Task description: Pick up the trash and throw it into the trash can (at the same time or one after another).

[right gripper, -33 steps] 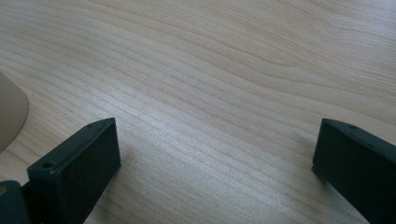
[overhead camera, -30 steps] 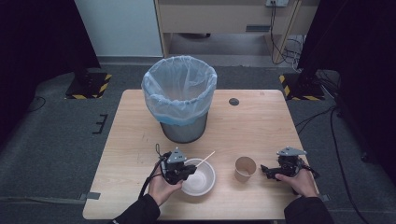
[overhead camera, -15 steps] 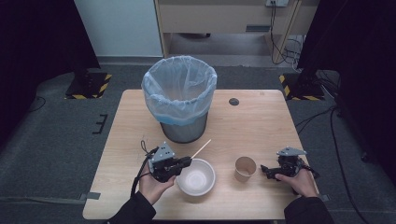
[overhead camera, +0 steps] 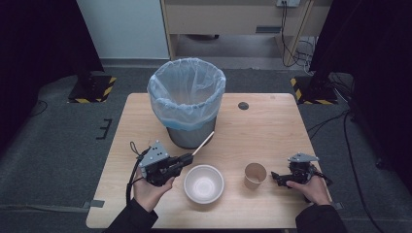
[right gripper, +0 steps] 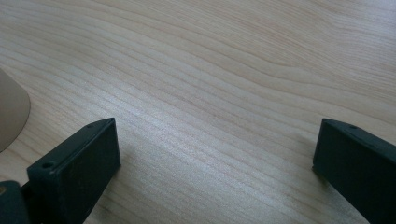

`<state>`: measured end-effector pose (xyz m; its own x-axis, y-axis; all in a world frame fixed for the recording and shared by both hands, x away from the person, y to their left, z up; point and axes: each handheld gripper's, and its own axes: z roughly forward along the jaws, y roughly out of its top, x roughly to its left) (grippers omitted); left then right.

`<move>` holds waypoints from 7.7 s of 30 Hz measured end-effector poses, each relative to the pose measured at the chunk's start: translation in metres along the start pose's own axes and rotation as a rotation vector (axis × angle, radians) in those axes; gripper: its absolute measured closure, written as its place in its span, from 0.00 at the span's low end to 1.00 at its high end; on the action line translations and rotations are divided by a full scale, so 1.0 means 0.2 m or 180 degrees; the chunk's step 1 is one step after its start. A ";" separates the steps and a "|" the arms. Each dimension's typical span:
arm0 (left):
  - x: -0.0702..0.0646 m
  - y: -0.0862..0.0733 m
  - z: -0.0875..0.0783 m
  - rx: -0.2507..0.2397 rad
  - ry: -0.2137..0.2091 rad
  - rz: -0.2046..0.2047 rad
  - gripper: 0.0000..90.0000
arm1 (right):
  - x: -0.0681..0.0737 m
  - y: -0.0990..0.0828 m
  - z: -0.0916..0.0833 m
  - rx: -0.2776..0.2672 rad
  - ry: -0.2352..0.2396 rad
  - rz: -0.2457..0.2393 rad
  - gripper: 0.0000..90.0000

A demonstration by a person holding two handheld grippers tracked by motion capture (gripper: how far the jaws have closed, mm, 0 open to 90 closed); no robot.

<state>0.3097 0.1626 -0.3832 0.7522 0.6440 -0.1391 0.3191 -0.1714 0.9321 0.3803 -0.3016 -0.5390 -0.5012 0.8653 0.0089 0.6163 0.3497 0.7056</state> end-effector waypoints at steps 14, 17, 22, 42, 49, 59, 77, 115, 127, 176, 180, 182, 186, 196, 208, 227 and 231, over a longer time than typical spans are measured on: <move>0.02 0.15 -0.18 -0.0448 0.0150 0.0045 0.95 | 0.00 0.00 0.00 0.0000 0.0000 0.0001 0.01; 0.02 0.19 -0.20 -0.0527 0.0177 0.0073 0.95 | 0.00 0.00 0.00 0.0000 0.0000 0.0000 0.01; 0.04 0.27 -0.22 -0.0626 0.0226 0.0119 0.95 | 0.00 0.00 0.00 0.0001 -0.0002 0.0001 0.01; 0.09 0.58 -0.19 -0.0813 0.0368 0.0376 0.95 | 0.00 0.00 0.00 0.0000 -0.0002 0.0000 0.01; 0.15 0.68 -0.18 -0.0926 0.0403 0.0370 0.95 | 0.00 0.00 0.00 0.0000 0.0000 0.0009 0.01; 0.21 0.79 -0.12 -0.0962 0.0537 0.0358 0.95 | 0.00 0.00 0.00 0.0000 0.0000 0.0001 0.01; 0.37 0.89 0.10 -0.0941 0.0832 0.0255 0.95 | 0.00 0.00 0.00 -0.0011 -0.0002 0.0005 0.01; 0.45 0.77 0.19 -0.0797 0.0831 0.0052 0.58 | 0.00 0.00 0.00 -0.0004 0.0015 -0.0002 0.01; 0.28 0.53 -0.01 -0.0691 0.0635 0.0122 0.38 | 0.00 0.00 0.00 0.0000 0.0017 -0.0006 0.01; 0.18 -0.48 0.36 0.1071 0.0257 -0.0159 0.43 | 0.00 0.00 0.00 0.0000 0.0034 -0.0025 0.01; 0.18 -0.49 0.39 0.1123 0.0265 -0.0151 0.53 | 0.00 0.00 0.00 0.0000 0.0035 -0.0026 0.01; 0.18 -0.50 0.41 0.1153 0.0254 -0.0143 0.57 | 0.00 0.00 0.00 0.0000 0.0035 -0.0026 0.01; 0.19 -0.50 0.42 0.1193 0.0239 -0.0174 0.66 | 0.00 0.00 0.00 -0.0005 0.0035 -0.0025 0.01; 0.21 -0.48 0.43 0.1246 0.0185 -0.0396 0.86 | 0.00 0.00 0.00 -0.0006 0.0034 -0.0026 0.01; 0.18 -0.42 0.39 0.1082 0.0120 -0.0343 0.90 | 0.00 0.00 0.00 -0.0007 0.0034 -0.0026 0.01; 0.11 -0.24 0.21 0.0510 0.0094 -0.0180 0.92 | 0.00 0.00 0.00 -0.0006 0.0038 -0.0028 0.01; 0.09 -0.19 0.16 0.0357 0.0099 -0.0137 0.92 | 0.00 0.00 0.00 -0.0006 0.0037 -0.0028 0.01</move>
<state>0.3302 0.1574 -0.4319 0.7188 0.6750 -0.1661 0.4146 -0.2244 0.8819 0.3806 -0.3010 -0.5392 -0.5137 0.8579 0.0110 0.6106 0.3566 0.7071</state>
